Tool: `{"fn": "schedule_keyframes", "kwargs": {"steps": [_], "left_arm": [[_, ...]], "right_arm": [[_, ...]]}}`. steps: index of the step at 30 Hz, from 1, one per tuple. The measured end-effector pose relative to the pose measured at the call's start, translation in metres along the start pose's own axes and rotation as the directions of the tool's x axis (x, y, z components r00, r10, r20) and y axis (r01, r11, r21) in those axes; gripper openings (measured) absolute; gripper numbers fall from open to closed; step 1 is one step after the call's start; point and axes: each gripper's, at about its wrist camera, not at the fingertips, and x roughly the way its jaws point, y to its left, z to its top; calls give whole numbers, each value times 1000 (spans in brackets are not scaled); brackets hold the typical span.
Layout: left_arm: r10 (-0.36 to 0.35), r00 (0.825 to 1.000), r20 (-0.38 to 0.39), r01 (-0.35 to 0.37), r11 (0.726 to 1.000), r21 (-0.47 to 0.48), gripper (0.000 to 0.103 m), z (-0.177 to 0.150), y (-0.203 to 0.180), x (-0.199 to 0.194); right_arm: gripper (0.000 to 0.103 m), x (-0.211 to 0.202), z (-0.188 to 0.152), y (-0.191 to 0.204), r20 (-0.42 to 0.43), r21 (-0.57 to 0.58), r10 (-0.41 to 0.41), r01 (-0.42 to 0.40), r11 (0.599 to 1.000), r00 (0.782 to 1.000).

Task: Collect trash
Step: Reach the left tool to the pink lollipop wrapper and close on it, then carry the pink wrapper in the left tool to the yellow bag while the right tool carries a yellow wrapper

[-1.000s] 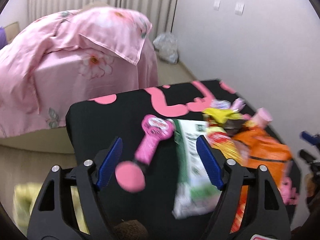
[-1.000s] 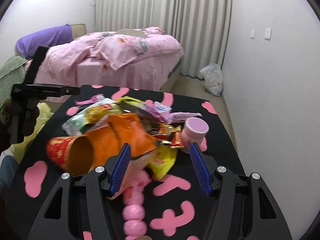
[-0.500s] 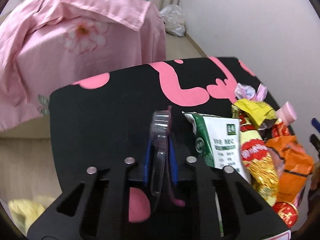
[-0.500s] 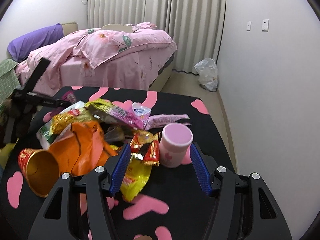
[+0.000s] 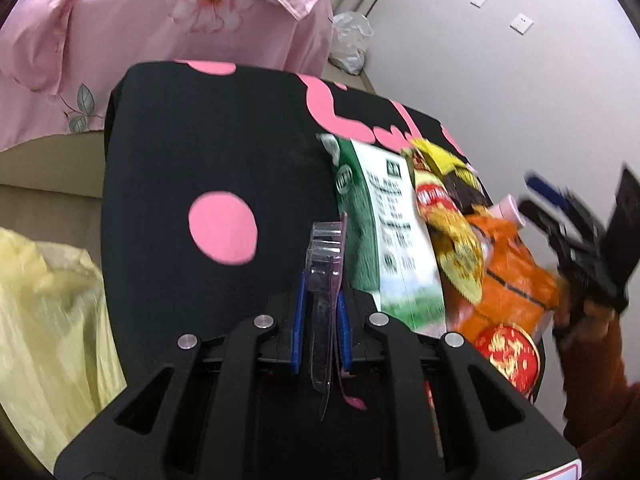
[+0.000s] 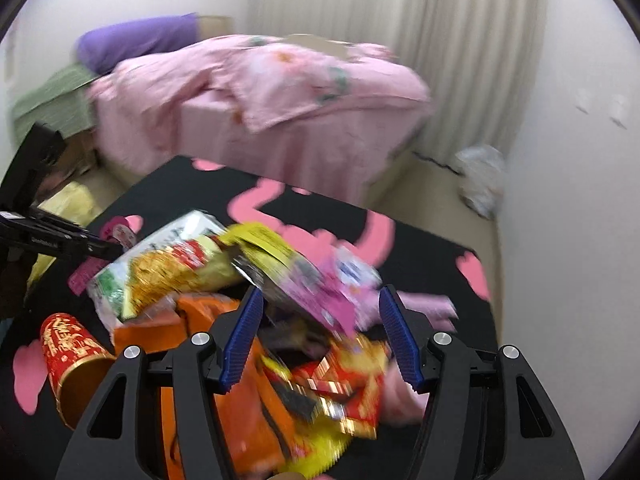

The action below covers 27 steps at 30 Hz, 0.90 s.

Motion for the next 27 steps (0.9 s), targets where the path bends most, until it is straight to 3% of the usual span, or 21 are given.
{"fn": "schedule_keyframes", "kwargs": {"steps": [3,5,11,15,21,27], "left_arm": [[17,1000,15,-18,1000,20,13,-6,-3,-3],[27,999,34,-28,999,34,14,-8,-4,-6],[21,998,63,-24,999,49,33,-16,-3,-14],[33,995,99,-38,998,51,40,-18,0,-27],[40,990,133,-45,999,30,45,-10,7,-36],[112,991,74,-111,994,-19,45,5,16,-11]], "right_arm": [[57,22,17,8,-68,-107,93,-100,989,993],[57,43,22,17,-130,-167,102,-123,978,986],[27,85,10,34,-222,-256,13,-71,964,975],[16,69,11,25,-180,-162,47,-76,984,983],[14,13,18,4,-83,38,96,-93,995,992],[14,-40,2,6,-18,99,93,-90,991,996]]}}
